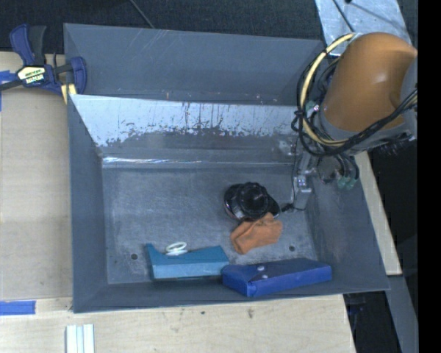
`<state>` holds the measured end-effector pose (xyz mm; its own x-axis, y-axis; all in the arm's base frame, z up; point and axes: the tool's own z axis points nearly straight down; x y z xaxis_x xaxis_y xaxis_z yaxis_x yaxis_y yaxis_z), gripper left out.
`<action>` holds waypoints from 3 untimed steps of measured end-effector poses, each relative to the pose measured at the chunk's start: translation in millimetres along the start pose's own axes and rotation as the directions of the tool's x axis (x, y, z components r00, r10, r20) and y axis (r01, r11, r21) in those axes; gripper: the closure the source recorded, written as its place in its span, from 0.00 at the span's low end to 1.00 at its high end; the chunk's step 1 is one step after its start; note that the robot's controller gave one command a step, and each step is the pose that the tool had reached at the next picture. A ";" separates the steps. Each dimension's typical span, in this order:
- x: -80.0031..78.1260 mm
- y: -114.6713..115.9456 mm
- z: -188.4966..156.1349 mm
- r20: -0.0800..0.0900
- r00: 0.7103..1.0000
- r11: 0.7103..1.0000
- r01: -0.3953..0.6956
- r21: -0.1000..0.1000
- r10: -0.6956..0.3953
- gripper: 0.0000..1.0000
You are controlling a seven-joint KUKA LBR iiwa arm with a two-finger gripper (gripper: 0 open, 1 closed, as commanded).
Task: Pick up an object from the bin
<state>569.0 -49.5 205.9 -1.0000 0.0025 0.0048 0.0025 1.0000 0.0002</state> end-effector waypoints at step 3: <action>-32.1 16.9 69.6 0.007 0.978 0.978 0.210 0.002 -0.210 0.00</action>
Offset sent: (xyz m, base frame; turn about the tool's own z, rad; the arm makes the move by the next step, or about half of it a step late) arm -0.0652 0.0019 -0.1359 -0.3112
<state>600.9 -32.7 136.2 -0.9783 -0.2074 -0.0025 -0.2074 0.9783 -0.0010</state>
